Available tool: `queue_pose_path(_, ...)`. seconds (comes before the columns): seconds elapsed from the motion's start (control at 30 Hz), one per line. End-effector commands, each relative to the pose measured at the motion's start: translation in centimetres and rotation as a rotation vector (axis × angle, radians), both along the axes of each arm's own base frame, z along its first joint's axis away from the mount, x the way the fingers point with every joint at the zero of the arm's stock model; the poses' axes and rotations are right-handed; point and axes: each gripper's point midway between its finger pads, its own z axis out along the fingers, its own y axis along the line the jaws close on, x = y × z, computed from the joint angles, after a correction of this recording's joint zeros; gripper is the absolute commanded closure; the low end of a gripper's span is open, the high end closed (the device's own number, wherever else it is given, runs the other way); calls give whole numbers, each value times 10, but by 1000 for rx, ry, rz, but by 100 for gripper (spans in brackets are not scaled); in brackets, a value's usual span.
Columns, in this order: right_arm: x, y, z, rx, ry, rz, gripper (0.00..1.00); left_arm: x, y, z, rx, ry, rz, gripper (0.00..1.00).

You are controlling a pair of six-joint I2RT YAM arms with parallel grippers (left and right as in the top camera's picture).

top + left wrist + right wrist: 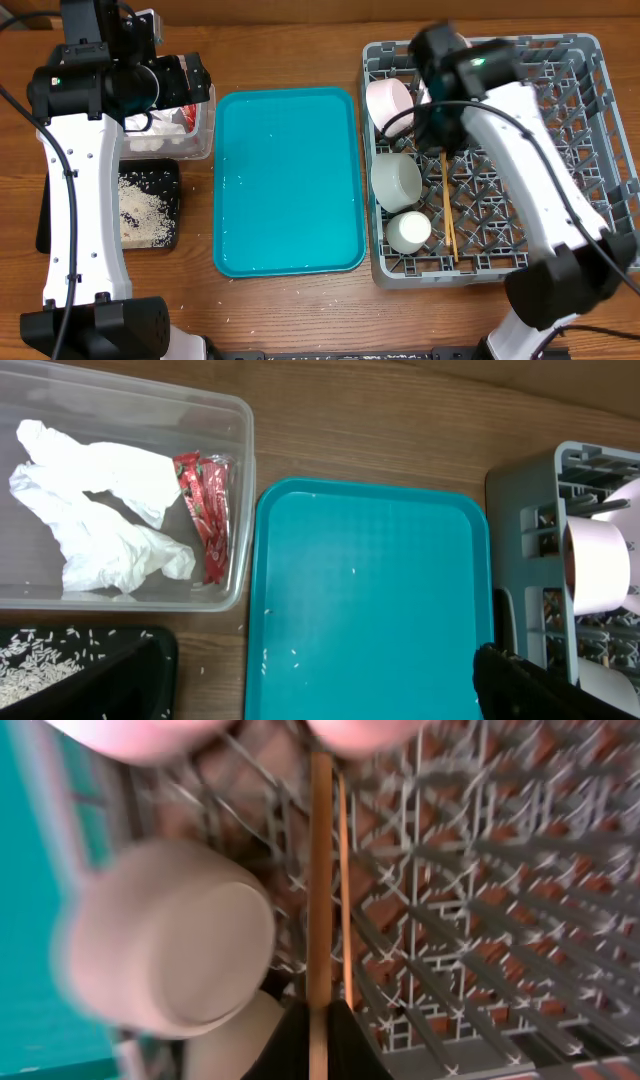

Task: Sort waste into correct bins and load items into the dishwasher
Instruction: 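Place the second chopstick upright in the dish rack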

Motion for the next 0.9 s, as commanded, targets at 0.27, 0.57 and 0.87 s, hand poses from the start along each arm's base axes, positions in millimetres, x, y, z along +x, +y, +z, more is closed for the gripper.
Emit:
queue_pose_path(0.27, -2, -29, -49, -44, 70, 49, 95, 2, 0, 2, 12, -10, -9, 0)
queue_pose_path(0.57, 5, -27, -49, -41, 52, 98, 47, 2, 0, 2, 12, -10, -9, 0)
queue_pose_path(0.87, 7, -11, -29, 49, 29, 101, 48, 2, 0, 2, 12, -10, -9, 0)
